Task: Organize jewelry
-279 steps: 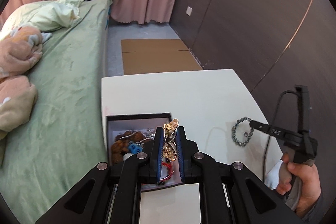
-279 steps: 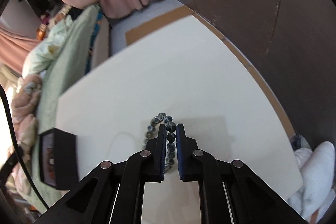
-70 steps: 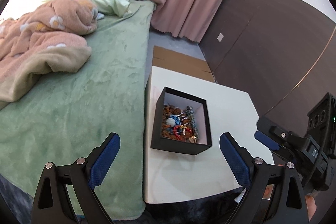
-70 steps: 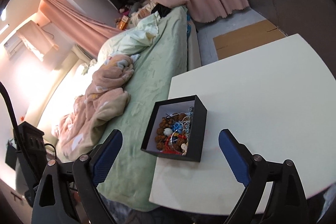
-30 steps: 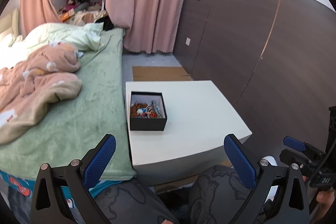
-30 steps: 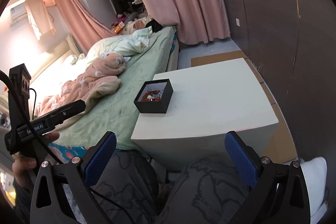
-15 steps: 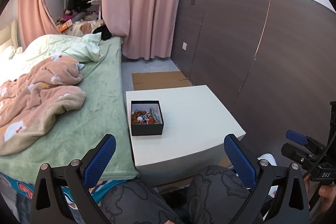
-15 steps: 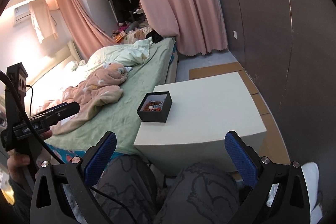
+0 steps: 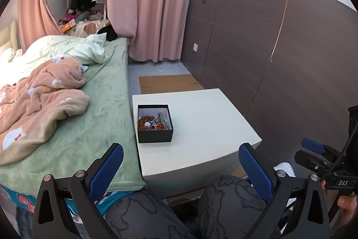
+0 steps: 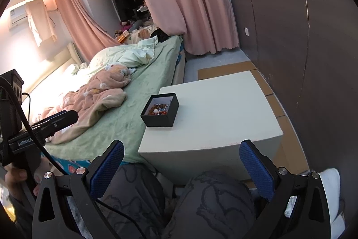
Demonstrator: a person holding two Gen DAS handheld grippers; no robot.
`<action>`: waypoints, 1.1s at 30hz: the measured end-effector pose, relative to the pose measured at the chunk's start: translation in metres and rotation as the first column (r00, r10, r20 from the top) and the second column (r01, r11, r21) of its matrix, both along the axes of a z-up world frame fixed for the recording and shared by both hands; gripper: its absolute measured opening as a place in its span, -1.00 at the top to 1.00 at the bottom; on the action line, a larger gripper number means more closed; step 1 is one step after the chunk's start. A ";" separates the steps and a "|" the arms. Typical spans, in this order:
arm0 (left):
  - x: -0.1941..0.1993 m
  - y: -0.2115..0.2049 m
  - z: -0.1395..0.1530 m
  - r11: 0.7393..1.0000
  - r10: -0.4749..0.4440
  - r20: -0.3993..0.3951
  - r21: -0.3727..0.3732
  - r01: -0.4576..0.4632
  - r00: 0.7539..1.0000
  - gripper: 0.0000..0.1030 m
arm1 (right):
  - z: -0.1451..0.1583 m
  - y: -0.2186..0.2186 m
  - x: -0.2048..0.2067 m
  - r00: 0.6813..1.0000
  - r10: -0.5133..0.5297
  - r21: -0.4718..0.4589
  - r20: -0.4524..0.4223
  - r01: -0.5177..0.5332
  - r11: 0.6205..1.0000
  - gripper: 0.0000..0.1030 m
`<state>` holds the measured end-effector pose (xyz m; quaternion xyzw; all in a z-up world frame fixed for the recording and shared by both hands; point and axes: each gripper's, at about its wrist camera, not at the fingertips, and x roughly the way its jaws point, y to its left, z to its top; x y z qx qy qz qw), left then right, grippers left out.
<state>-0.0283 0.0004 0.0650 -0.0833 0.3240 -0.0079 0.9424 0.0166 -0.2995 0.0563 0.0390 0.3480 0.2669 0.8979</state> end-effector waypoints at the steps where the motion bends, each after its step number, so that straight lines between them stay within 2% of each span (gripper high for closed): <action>1: 0.001 0.000 0.000 1.000 0.001 0.000 0.001 -0.001 1.000 -0.99 | 0.000 0.000 0.000 1.000 -0.002 0.000 -0.001 0.002 1.000 -1.00; 33: 0.007 0.004 -0.010 1.000 -0.007 -0.023 -0.017 0.006 1.000 -0.99 | -0.009 0.001 0.007 0.999 -0.014 0.002 -0.032 0.015 1.000 -1.00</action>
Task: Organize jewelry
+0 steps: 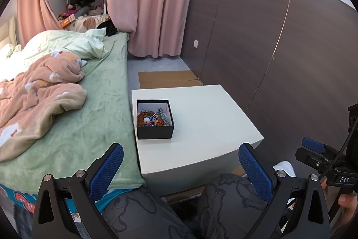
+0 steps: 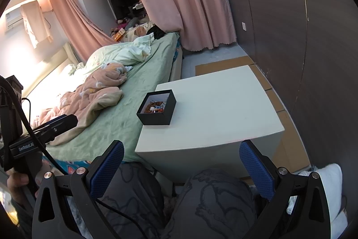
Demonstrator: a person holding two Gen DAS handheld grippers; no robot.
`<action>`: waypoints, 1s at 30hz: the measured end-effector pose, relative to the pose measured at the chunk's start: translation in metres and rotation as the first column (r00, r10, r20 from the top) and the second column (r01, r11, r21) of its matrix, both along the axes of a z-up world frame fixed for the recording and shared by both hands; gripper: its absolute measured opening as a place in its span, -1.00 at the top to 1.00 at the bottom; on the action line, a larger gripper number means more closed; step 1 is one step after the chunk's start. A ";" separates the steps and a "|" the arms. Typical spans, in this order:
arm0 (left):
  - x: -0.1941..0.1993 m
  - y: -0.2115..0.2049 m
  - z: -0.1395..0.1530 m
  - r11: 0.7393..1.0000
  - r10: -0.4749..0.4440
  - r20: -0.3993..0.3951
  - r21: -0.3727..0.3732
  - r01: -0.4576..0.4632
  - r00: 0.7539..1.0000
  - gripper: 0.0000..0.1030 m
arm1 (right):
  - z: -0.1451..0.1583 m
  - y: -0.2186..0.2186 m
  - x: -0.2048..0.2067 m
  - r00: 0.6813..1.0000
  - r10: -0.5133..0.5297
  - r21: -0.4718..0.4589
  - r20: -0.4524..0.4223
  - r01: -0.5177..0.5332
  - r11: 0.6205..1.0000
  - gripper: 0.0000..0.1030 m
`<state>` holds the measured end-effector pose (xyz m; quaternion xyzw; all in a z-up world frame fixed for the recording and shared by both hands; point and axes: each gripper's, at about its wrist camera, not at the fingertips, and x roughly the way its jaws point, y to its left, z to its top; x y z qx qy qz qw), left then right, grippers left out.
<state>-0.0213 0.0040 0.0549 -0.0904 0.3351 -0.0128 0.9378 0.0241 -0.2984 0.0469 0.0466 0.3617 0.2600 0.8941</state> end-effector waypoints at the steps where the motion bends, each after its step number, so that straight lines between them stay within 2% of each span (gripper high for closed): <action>1: 0.000 0.000 0.000 1.000 0.000 0.000 0.000 0.000 1.000 -0.99 | 0.000 0.000 0.000 1.000 -0.001 -0.001 0.000 0.001 1.000 -1.00; 19: 0.000 0.002 -0.004 1.000 0.006 -0.002 -0.007 -0.006 1.000 -0.99 | 0.000 -0.001 0.001 1.000 -0.005 -0.002 0.003 0.005 1.000 -1.00; 30: -0.004 -0.001 -0.005 0.999 0.034 0.034 0.022 -0.035 0.999 -0.99 | -0.001 0.003 0.000 1.000 -0.004 -0.006 0.000 0.004 1.000 -1.00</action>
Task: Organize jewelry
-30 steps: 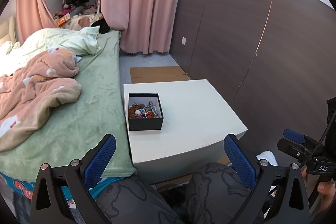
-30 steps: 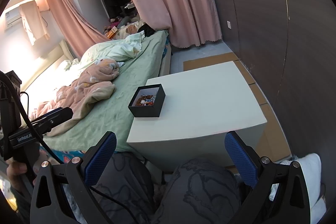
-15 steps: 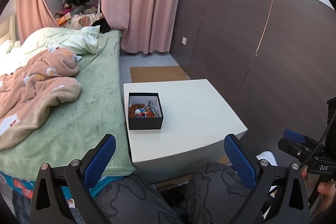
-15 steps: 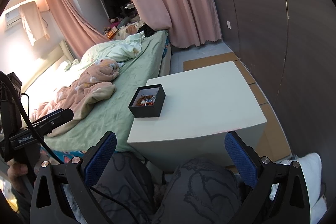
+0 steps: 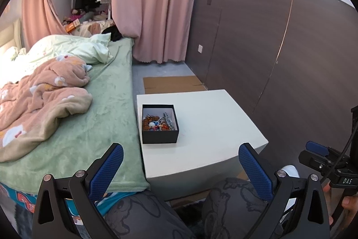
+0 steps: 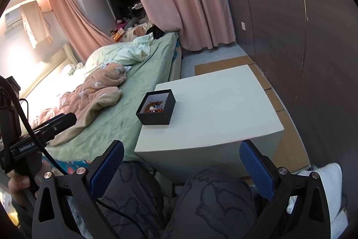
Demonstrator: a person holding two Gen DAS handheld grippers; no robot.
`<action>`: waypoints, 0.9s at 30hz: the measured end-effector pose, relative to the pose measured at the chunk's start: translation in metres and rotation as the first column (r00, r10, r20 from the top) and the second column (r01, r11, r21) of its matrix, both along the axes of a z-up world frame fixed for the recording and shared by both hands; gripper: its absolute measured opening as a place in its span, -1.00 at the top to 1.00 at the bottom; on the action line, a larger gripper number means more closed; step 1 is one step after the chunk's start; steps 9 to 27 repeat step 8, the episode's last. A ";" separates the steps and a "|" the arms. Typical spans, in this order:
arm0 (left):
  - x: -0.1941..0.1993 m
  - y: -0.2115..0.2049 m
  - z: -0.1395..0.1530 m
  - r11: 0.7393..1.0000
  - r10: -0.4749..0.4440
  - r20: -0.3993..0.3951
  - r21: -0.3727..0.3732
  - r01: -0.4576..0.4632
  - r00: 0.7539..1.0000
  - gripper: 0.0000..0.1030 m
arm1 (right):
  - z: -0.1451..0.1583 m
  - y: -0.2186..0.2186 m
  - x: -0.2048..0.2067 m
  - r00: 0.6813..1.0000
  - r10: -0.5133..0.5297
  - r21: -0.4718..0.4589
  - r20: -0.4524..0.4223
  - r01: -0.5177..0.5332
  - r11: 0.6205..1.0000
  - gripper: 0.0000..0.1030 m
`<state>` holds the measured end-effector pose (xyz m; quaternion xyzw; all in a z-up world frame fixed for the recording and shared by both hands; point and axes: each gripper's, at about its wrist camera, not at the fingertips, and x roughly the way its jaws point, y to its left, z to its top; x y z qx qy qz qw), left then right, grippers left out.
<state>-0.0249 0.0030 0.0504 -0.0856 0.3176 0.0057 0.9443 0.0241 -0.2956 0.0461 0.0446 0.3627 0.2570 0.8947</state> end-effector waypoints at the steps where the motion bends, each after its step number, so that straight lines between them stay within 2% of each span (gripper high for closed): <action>1: 0.000 0.000 0.000 1.000 -0.001 -0.002 -0.002 0.001 1.000 -0.99 | 0.000 0.000 0.000 1.000 0.000 0.000 -0.001 0.000 1.000 -1.00; 27: -0.001 -0.004 0.003 1.000 -0.022 0.003 -0.005 0.022 1.000 -0.99 | -0.001 0.001 0.000 1.000 -0.001 -0.001 -0.002 0.001 1.000 -1.00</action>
